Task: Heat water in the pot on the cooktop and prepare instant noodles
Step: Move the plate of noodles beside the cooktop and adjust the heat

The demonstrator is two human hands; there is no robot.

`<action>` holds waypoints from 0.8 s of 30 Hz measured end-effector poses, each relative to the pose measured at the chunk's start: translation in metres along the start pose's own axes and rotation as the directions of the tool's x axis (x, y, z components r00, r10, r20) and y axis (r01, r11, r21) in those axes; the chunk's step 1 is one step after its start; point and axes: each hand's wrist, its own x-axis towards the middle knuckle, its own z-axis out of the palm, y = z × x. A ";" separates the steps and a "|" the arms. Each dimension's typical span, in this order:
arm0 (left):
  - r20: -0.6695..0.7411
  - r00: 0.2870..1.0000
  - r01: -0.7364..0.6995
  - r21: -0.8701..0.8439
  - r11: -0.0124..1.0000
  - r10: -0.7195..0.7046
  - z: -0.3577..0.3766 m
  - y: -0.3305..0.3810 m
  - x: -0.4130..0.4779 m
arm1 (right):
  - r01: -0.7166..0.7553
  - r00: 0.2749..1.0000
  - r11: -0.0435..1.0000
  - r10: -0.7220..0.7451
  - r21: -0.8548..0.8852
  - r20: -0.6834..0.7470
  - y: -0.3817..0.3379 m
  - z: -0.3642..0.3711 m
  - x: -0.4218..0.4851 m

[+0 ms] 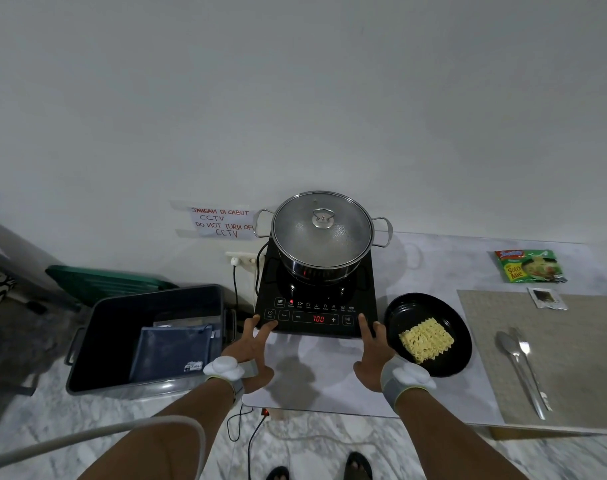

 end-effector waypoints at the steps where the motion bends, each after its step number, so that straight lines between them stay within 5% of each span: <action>1: -0.001 1.000 -0.001 -0.003 1.000 0.001 0.001 -0.001 0.000 | 0.002 1.000 1.000 -0.002 -0.001 -0.003 0.000 0.000 0.000; 24: -0.025 1.000 -0.004 -0.032 0.999 0.003 0.007 -0.006 0.006 | 0.009 1.000 0.997 -0.009 -0.077 -0.005 0.000 0.001 -0.002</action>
